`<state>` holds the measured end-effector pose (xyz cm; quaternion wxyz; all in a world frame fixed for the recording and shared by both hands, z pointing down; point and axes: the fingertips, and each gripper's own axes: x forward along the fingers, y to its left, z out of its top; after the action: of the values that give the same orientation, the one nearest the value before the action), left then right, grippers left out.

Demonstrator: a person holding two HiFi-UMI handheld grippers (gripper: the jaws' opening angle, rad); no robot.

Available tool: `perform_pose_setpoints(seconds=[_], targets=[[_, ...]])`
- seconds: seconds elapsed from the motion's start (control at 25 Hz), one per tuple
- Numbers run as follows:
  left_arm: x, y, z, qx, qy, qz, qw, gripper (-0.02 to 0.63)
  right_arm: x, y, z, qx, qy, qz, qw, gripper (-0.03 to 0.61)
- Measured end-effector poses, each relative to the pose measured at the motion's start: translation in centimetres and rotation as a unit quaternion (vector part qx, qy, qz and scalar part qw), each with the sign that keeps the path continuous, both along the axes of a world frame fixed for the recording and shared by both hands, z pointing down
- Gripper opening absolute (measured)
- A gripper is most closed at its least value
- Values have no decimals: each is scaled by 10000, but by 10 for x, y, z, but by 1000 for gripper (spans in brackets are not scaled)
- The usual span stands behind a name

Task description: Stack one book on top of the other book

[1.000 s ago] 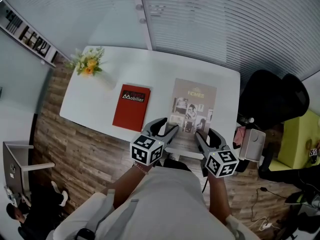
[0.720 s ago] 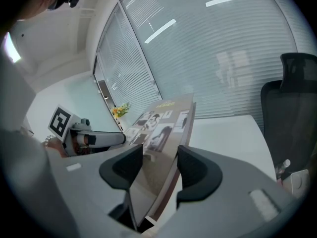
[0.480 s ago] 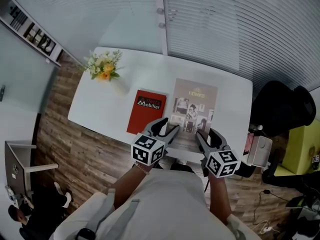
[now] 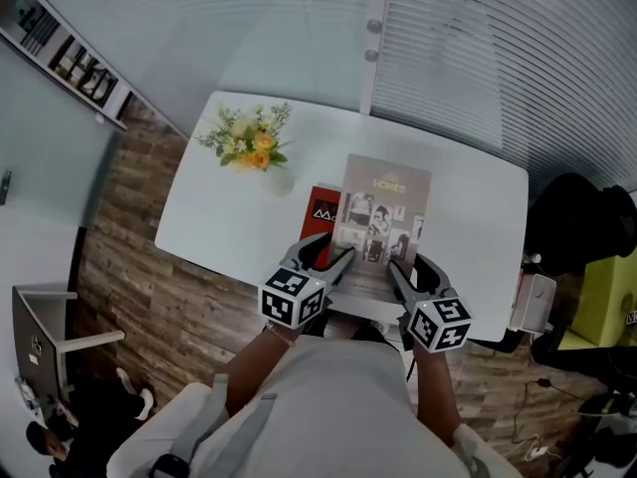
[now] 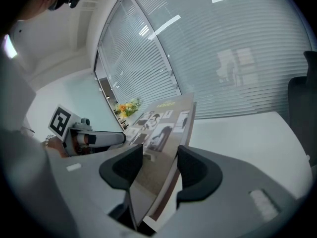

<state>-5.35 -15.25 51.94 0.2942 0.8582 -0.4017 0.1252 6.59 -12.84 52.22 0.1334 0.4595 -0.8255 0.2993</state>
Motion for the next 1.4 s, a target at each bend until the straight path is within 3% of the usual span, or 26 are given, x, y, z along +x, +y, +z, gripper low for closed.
perform_pose_setpoints(seconds=[0.48, 1.4], targets=[[-86, -11, 9, -48, 115, 90, 9999, 221, -86, -9, 5, 1, 117, 94, 9999, 215], [-99, -11, 56, -521, 114, 76, 9985, 221, -99, -12, 49, -446, 168, 22, 9989, 215]])
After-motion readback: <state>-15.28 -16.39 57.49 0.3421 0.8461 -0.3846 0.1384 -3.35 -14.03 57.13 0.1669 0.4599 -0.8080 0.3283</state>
